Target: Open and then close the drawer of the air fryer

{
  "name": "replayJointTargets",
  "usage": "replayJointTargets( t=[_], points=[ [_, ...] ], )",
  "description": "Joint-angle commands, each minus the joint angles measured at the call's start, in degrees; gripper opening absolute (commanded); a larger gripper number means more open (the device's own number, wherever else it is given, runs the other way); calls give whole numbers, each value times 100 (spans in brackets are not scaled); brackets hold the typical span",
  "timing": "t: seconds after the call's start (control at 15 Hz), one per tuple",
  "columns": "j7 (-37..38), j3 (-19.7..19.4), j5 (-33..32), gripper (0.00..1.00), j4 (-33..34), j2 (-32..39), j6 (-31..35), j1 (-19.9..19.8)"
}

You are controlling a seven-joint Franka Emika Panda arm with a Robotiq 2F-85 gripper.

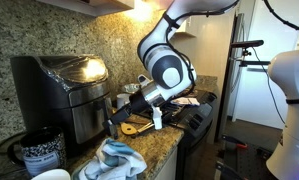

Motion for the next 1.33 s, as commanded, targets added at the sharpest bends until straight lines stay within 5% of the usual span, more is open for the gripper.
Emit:
replayJointTargets(
  t=[0.0, 0.07, 0.6, 1.27],
  points=[
    [177, -213, 0, 75, 27, 103, -119, 234],
    [170, -241, 0, 74, 23, 108, -120, 268],
    [200, -488, -2, 17, -38, 176, -150, 419],
    [174, -451, -1, 17, -164, 83, -117, 436]
  ],
)
